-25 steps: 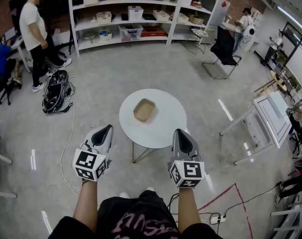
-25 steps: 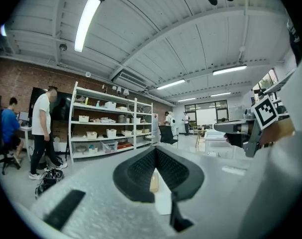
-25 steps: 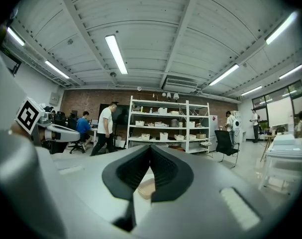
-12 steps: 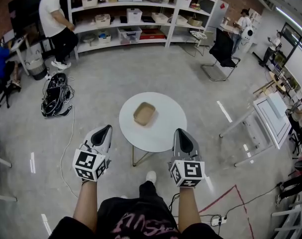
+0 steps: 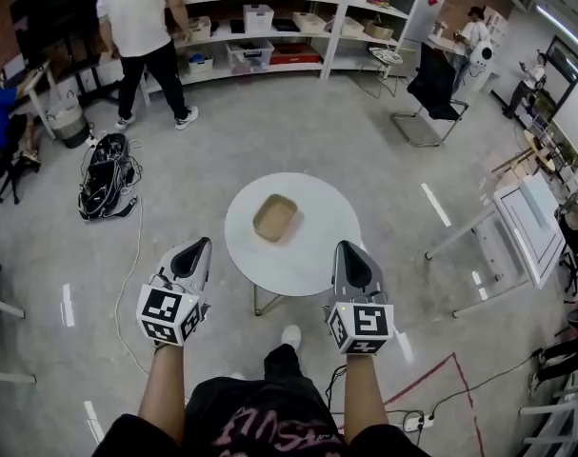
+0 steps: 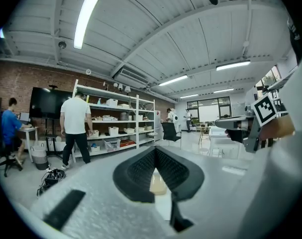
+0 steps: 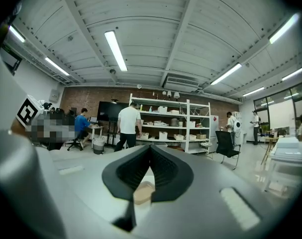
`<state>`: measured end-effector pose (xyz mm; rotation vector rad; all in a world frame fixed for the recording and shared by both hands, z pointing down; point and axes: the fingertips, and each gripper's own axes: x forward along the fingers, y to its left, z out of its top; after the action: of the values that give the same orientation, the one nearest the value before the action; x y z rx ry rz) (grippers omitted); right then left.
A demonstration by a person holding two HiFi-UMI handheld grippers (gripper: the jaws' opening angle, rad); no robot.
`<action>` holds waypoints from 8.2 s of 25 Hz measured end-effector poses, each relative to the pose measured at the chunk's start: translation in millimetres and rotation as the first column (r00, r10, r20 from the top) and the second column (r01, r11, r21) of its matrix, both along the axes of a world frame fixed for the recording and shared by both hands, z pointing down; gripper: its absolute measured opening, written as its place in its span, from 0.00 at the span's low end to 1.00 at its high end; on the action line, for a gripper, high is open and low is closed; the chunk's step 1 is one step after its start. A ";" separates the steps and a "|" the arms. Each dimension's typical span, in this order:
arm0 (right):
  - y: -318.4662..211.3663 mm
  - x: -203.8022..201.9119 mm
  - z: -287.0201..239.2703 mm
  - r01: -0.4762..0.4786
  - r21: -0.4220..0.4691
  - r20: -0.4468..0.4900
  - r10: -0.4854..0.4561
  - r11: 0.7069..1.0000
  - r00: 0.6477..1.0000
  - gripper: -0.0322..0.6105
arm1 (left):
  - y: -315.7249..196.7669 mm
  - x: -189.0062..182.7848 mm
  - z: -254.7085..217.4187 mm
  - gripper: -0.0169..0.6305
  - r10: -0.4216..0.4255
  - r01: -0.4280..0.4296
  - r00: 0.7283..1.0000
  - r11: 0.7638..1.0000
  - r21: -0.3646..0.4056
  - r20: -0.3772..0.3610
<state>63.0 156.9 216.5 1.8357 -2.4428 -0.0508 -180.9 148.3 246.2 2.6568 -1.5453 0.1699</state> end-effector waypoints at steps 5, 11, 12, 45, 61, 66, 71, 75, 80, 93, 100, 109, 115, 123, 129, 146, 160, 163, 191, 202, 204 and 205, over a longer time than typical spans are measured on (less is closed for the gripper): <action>-40.0 11.8 20.7 0.019 -0.026 0.004 -0.019 0.999 1.000 0.06 | -35.8 13.3 15.1 0.02 -0.014 0.014 1.000 1.000 -0.024 0.014; -90.7 25.1 40.8 0.037 -0.061 0.024 -0.035 0.997 0.999 0.06 | -79.0 21.7 36.2 0.02 -0.040 0.041 0.999 0.996 -0.073 0.016; -99.0 28.1 45.4 0.040 -0.068 0.027 -0.039 0.997 0.999 0.06 | -86.1 24.1 40.4 0.02 -0.045 0.046 0.999 0.996 -0.081 0.016; -307.3 102.3 156.1 0.234 -0.236 0.088 -0.219 0.943 0.972 0.06 | -245.9 110.3 131.0 0.03 -0.199 0.212 0.977 0.942 -0.261 0.075; -314.5 87.7 165.1 0.249 -0.251 0.097 -0.232 0.935 0.968 0.06 | -252.5 97.5 138.3 0.02 -0.214 0.223 0.975 0.938 -0.266 0.064; -315.7 78.7 172.9 0.243 -0.258 0.088 -0.227 0.935 0.970 0.06 | -256.6 88.3 148.1 0.02 -0.212 0.217 0.976 0.935 -0.282 0.048; -319.9 68.3 183.4 0.243 -0.269 0.073 -0.232 0.932 0.970 0.07 | -264.8 79.5 160.8 0.03 -0.212 0.212 0.977 0.932 -0.294 0.034; -326.8 60.7 191.7 0.235 -0.278 0.065 -0.226 0.931 0.972 0.07 | -270.5 72.5 169.9 0.03 -0.202 0.202 0.979 0.932 -0.301 0.033; -335.7 50.9 204.7 0.233 -0.298 0.058 -0.227 0.926 0.972 0.07 | -278.9 64.2 186.0 0.03 -0.197 0.196 0.980 0.926 -0.322 0.029; -348.9 35.2 249.4 0.231 -0.359 0.048 -0.229 0.904 0.972 0.07 | -291.2 53.4 236.1 0.03 -0.199 0.184 0.980 0.904 -0.387 0.002; -355.0 20.7 278.6 0.234 -0.397 0.046 -0.235 0.887 0.971 0.07 | -293.8 43.1 267.8 0.03 -0.204 0.176 0.979 0.886 -0.428 -0.019; -362.7 15.0 305.7 0.228 -0.436 0.048 -0.231 0.870 0.972 0.07 | -299.8 44.4 295.4 0.03 -0.204 0.164 0.978 0.869 -0.466 -0.035; -365.8 10.7 323.2 0.228 -0.460 0.051 -0.231 0.858 0.972 0.07 | -299.1 44.4 313.2 0.03 -0.204 0.154 0.978 0.858 -0.491 -0.049; -367.8 6.4 344.7 0.223 -0.492 0.053 -0.227 0.842 0.973 0.07 | -299.4 46.4 335.6 0.05 -0.199 0.140 0.978 0.840 -0.524 -0.058; -371.7 3.7 355.2 0.222 -0.507 0.060 -0.223 0.833 0.973 0.09 | -304.7 49.8 344.3 0.14 -0.192 0.115 0.977 0.835 -0.538 -0.090; -392.3 -9.9 373.4 0.249 -0.549 0.116 -0.222 0.798 0.968 0.23 | -309.4 73.7 372.8 0.44 -0.128 -0.015 0.974 0.782 -0.623 -0.185; -396.4 -23.9 391.6 0.282 -0.593 0.161 -0.232 0.754 0.959 0.27 | -311.6 78.9 379.9 0.41 -0.109 -0.116 0.948 0.756 -0.644 -0.299; -395.6 -24.5 391.6 0.291 -0.591 0.173 -0.234 0.752 0.957 0.26 | -309.4 83.4 378.6 0.36 -0.101 -0.143 0.939 0.755 -0.640 -0.329; -393.1 -25.1 387.5 0.294 -0.574 0.193 -0.222 0.764 0.956 0.26 | -307.6 87.9 368.3 0.22 -0.058 -0.166 0.942 0.777 -0.608 -0.331; -391.0 -22.0 378.6 0.280 -0.554 0.201 -0.200 0.784 0.959 0.26 | -309.3 88.1 361.9 0.19 -0.065 -0.154 0.942 0.787 -0.597 -0.329; -390.0 -22.2 376.5 0.277 -0.551 0.201 -0.198 0.787 0.959 0.26 | -308.7 87.4 360.4 0.19 -0.068 -0.152 0.941 0.789 -0.595 -0.331; -389.6 -21.9 375.7 0.276 -0.550 0.200 -0.197 0.788 0.960 0.26 | -308.7 87.3 359.6 0.19 -0.069 -0.152 0.941 0.790 -0.594 -0.332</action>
<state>41.1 -232.7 592.2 1.2936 -2.3818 0.7362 -93.5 -160.4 605.8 2.0638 -1.0773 0.1709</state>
